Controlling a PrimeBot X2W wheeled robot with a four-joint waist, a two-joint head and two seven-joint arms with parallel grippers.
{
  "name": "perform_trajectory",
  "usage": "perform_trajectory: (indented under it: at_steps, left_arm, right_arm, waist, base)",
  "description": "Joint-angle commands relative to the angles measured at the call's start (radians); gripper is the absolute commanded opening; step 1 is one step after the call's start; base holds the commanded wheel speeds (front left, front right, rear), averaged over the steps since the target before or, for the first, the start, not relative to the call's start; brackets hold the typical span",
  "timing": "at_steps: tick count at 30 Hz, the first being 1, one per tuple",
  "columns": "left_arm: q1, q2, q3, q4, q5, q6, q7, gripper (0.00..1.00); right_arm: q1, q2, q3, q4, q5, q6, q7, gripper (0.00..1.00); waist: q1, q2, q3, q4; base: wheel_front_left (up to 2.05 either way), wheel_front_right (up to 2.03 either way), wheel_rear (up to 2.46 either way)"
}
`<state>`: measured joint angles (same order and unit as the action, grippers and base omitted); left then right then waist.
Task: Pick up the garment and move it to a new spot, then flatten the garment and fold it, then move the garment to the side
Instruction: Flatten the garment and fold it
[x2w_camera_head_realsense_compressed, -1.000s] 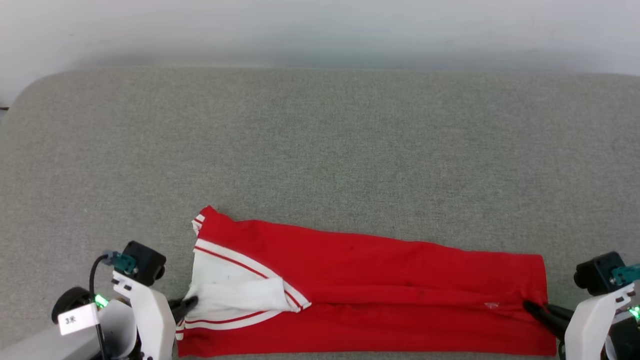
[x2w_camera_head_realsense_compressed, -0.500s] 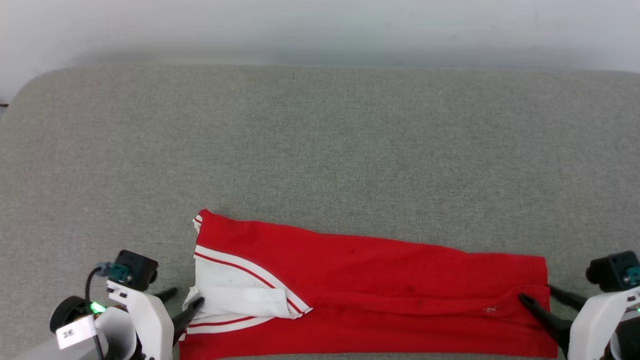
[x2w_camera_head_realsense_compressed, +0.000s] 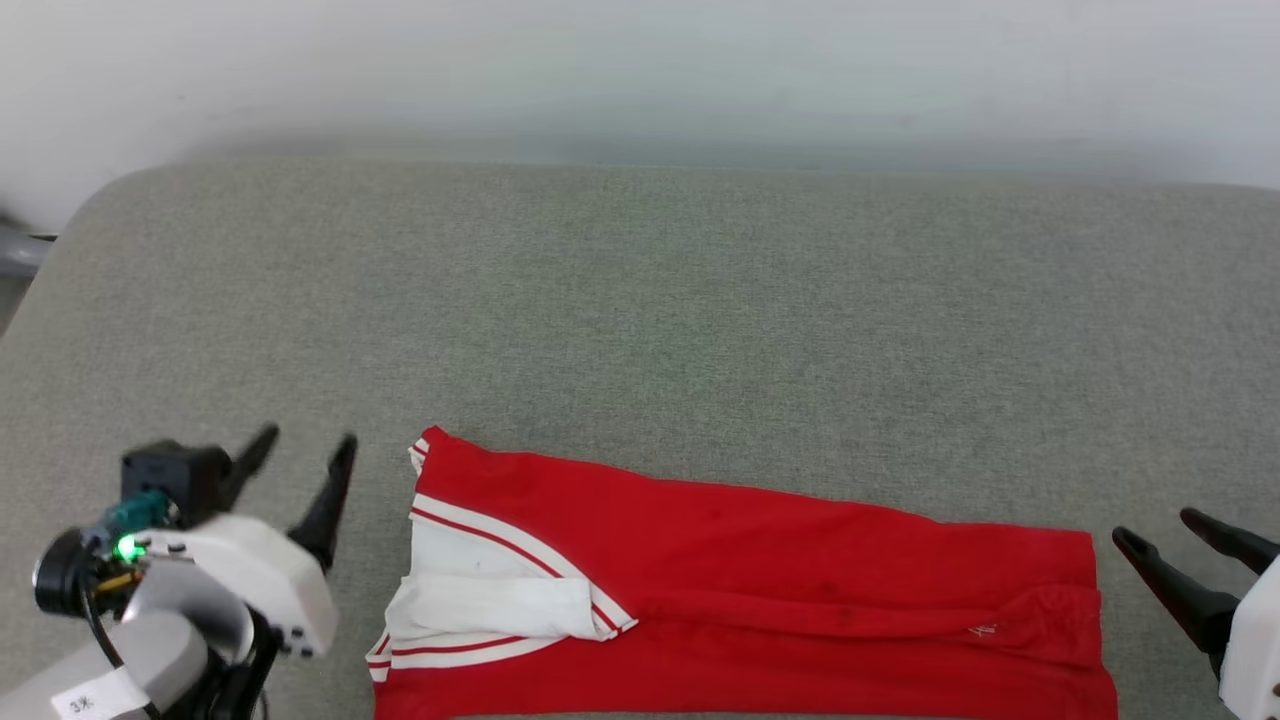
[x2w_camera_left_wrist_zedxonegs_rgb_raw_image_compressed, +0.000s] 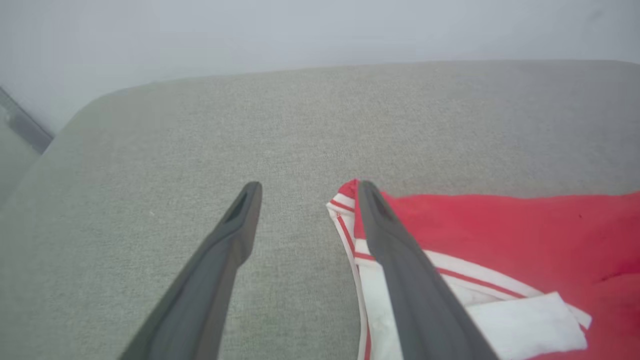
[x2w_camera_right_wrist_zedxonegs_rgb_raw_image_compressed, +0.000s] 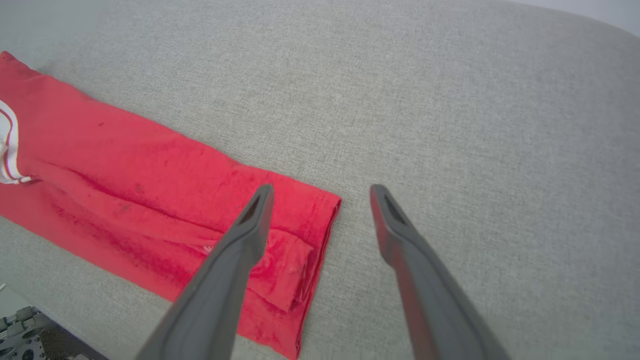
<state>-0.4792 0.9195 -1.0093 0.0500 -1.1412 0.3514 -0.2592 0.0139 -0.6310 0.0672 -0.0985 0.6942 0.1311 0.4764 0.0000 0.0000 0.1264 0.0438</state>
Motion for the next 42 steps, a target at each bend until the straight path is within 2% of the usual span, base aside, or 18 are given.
perform_trajectory:
  at_steps: [1, 4, 7, 14, 21, 30, 36, 37, 38, 42]
  left_arm:
    - [0.011, -0.017, 0.036, -0.014, 0.027, 0.014, -0.007, 1.00]
    - [0.085, -0.058, 0.175, -0.041, 0.121, 0.063, -0.007, 1.00]
    - [0.166, -0.105, 0.307, -0.067, 0.221, 0.092, -0.008, 1.00]
    - [0.352, -0.234, 0.571, -0.125, 0.441, 0.121, -0.008, 1.00]
    - [0.482, -0.407, 0.770, -0.159, 0.613, 0.078, -0.008, 1.00]
    - [0.544, -0.609, 0.892, -0.154, 0.823, -0.017, -0.008, 1.00]
    - [0.555, -0.718, 0.959, -0.161, 0.927, -0.090, -0.008, 1.00]
    - [0.559, -0.730, 0.967, -0.154, 0.941, -0.105, -0.008, 1.00]
    - [0.559, -0.743, 0.977, -0.152, 0.954, -0.117, -0.008, 1.00]
    - [0.563, -0.782, 1.015, -0.145, 0.996, -0.158, -0.008, 1.00]
  right_arm:
    - [0.015, 0.004, -0.006, -0.006, -0.001, -0.001, 0.017, 1.00]
    - [0.019, -0.003, -0.027, -0.006, 0.006, -0.001, 0.098, 1.00]
    - [0.025, -0.009, -0.032, 0.002, 0.019, -0.001, 0.174, 1.00]
    - [-0.003, 0.022, -0.026, 0.058, 0.040, -0.001, 0.266, 1.00]
    - [-0.046, 0.056, -0.006, 0.133, 0.047, -0.001, 0.288, 1.00]
    - [-0.054, 0.088, 0.068, 0.238, 0.065, -0.001, 0.285, 1.00]
    - [-0.050, 0.098, 0.144, 0.306, 0.091, 0.000, 0.255, 1.00]
    - [-0.050, 0.097, 0.155, 0.310, 0.096, 0.001, 0.244, 0.62]
    - [-0.052, 0.094, 0.160, 0.313, 0.100, 0.001, 0.230, 0.01]
    - [-0.064, 0.071, 0.170, 0.331, 0.115, 0.000, 0.185, 0.00]
  waist:
    - [0.0000, 0.0000, 0.002, 0.004]
    - [0.0000, 0.0000, 0.006, 0.012]
    - [0.0000, 0.0000, 0.013, 0.018]
    - [0.0000, 0.0000, 0.035, 0.042]
    - [0.0000, 0.0000, 0.059, 0.075]
    - [0.0000, 0.0000, 0.069, 0.105]
    - [0.0000, 0.0000, 0.069, 0.115]
    - [0.0000, 0.0000, 0.068, 0.115]
    - [0.0000, 0.0000, 0.067, 0.116]
    - [0.0000, 0.0000, 0.060, 0.111]
  base:
    - [0.00, 0.00, 0.00]
    - [0.00, 0.00, 0.00]
    - [0.00, 0.00, 0.00]
    - [0.00, 0.00, 0.00]
    - [0.00, 0.00, 0.00]
    - [0.00, 0.00, 0.00]
    - [0.00, 0.00, 0.00]
    - [0.00, 0.00, 0.00]
    - [0.00, 0.00, 0.00]
    - [0.00, 0.00, 0.00]
